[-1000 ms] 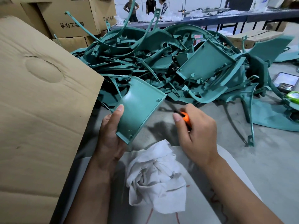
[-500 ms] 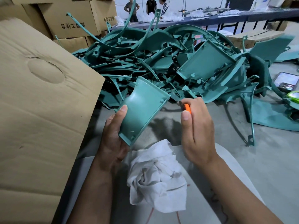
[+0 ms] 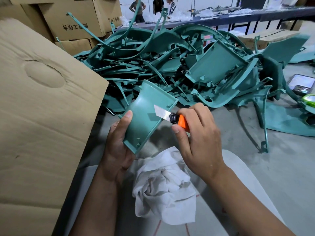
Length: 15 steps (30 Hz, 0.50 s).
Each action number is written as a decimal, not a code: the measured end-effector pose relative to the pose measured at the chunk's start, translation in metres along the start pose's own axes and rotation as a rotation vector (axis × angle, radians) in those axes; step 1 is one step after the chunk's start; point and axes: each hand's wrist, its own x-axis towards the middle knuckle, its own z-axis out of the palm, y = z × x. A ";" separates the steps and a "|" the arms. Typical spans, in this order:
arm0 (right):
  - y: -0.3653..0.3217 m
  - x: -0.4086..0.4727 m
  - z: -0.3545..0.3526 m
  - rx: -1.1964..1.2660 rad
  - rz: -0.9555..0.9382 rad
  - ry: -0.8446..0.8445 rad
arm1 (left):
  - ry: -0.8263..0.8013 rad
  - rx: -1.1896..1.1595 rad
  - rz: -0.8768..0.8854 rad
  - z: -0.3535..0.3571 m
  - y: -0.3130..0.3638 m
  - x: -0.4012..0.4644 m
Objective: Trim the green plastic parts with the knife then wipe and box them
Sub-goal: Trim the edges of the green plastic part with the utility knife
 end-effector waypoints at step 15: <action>0.023 0.005 -0.009 -0.088 0.204 0.181 | 0.033 0.067 0.048 -0.014 -0.007 0.005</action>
